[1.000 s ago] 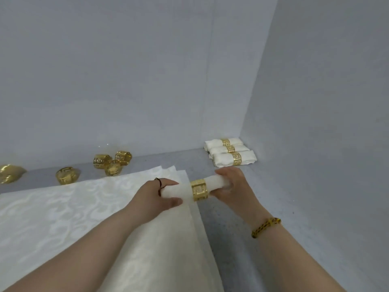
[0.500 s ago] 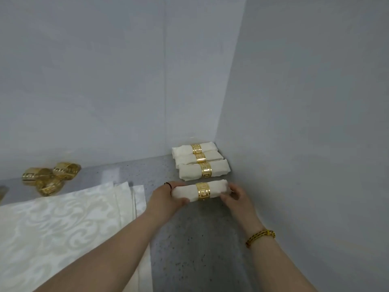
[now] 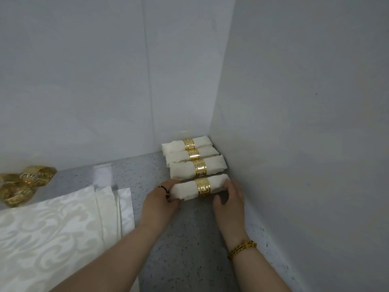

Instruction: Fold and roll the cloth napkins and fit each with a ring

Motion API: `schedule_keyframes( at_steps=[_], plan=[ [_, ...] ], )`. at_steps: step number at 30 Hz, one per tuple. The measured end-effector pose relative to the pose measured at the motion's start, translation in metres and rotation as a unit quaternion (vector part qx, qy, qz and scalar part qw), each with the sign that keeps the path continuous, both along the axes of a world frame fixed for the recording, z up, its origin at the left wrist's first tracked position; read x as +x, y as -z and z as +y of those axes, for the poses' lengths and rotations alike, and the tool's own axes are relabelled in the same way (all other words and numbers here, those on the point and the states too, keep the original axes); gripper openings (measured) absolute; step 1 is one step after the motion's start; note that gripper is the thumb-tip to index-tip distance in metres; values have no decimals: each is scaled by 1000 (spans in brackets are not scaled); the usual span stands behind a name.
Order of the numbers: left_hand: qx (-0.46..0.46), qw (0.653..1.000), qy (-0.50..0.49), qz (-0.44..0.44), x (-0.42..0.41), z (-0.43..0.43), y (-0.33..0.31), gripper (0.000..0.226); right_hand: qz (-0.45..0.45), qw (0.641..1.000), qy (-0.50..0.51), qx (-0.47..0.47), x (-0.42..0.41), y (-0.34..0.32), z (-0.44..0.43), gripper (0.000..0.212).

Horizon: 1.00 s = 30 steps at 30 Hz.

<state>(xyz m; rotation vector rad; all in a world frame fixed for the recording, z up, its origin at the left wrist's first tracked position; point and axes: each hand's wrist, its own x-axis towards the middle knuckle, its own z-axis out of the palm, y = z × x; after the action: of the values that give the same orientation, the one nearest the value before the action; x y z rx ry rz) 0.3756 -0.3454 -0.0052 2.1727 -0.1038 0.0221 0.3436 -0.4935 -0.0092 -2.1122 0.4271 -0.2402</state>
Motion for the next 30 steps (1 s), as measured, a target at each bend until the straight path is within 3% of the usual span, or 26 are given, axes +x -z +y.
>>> schedule_keyframes(
  at_steps=[9,15,21,25,30],
  plan=[
    [30,1000,5,-8,22,-18,3,43,30,997,-49,-44,3,0,-5,54],
    [46,998,14,-31,19,-5,6,61,20,997,-56,-48,0,1,-6,53],
    [60,997,40,-24,9,9,2,65,15,997,-55,-52,-6,-4,-6,54],
    [85,996,37,-8,-7,25,-11,53,10,995,-67,-73,-18,-12,2,52],
    [158,982,81,-62,-34,73,-28,37,-25,994,-97,-46,-53,-30,34,50]
  ],
)
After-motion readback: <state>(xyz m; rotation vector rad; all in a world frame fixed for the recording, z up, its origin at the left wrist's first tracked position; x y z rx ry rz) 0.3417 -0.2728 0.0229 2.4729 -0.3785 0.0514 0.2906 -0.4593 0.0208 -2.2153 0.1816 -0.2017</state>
